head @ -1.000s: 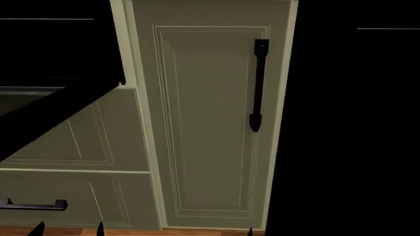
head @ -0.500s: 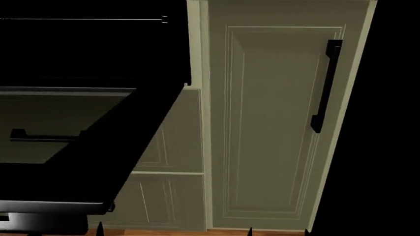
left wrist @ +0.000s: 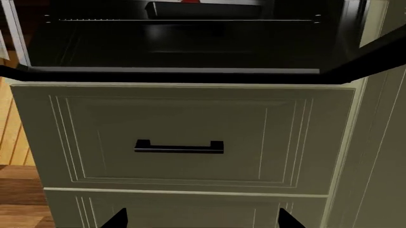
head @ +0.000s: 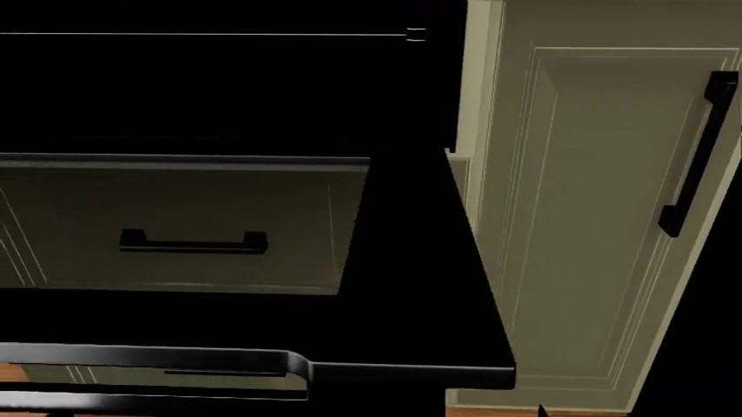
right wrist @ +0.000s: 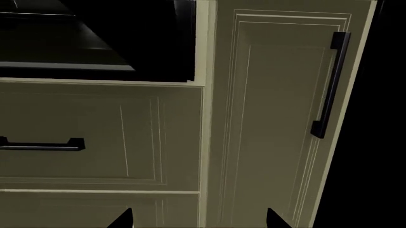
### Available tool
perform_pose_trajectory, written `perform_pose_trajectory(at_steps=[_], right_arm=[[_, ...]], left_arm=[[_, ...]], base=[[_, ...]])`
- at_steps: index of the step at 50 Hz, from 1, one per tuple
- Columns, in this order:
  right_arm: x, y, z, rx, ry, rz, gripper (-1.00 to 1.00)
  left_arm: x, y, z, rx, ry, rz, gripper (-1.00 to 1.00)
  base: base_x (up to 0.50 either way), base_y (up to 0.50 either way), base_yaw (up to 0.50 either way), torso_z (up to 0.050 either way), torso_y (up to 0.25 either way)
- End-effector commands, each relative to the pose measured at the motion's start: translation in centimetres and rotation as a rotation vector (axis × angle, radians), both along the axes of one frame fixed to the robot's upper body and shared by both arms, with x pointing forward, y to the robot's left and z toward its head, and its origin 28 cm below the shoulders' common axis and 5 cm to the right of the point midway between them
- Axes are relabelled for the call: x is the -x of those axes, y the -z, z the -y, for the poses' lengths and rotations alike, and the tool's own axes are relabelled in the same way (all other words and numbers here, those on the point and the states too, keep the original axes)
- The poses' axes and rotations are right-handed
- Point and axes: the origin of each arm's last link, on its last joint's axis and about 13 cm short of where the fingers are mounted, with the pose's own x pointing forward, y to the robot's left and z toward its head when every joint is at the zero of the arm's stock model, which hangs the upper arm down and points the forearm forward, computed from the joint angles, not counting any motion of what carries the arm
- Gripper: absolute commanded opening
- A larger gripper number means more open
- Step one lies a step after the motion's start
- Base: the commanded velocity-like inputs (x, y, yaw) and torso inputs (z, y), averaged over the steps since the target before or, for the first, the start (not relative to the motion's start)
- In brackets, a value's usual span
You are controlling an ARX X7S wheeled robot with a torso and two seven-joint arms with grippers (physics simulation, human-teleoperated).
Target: Close the oven door
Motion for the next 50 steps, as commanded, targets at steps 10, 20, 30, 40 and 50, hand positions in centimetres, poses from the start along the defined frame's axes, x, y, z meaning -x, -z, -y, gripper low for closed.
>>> perform_pose_trajectory(at_steps=[10, 20, 30, 40, 50], right_arm=[[-0.07, -0.04, 0.02, -0.003, 0.001, -0.002, 1.00], [-0.01, 0.05, 0.05, -0.006, 0.004, -0.005, 1.00], [-0.05, 0.09, 0.05, -0.005, 0.003, -0.003, 1.00], [-0.12, 0.04, 0.08, -0.015, 0.017, -0.013, 1.00], [-0.03, -0.01, 0.18, -0.025, 0.024, -0.009, 1.00]], left_arm=[[-0.09, -0.01, -0.02, 0.001, -0.002, -0.001, 1.00], [-0.04, 0.10, 0.01, 0.000, 0.001, -0.006, 1.00], [-0.11, 0.18, 0.06, -0.010, 0.004, -0.014, 1.00], [-0.13, 0.21, 0.06, -0.012, 0.004, -0.013, 1.00], [-0.05, 0.16, 0.09, -0.012, 0.002, -0.012, 1.00]], base=[[0.00, 0.47, 0.00, 0.000, 0.000], [0.00, 0.47, 0.00, 0.000, 0.000], [0.00, 0.47, 0.00, 0.000, 0.000], [0.00, 0.19, 0.00, 0.000, 0.000], [0.13, 0.00, 0.00, 0.000, 0.000]])
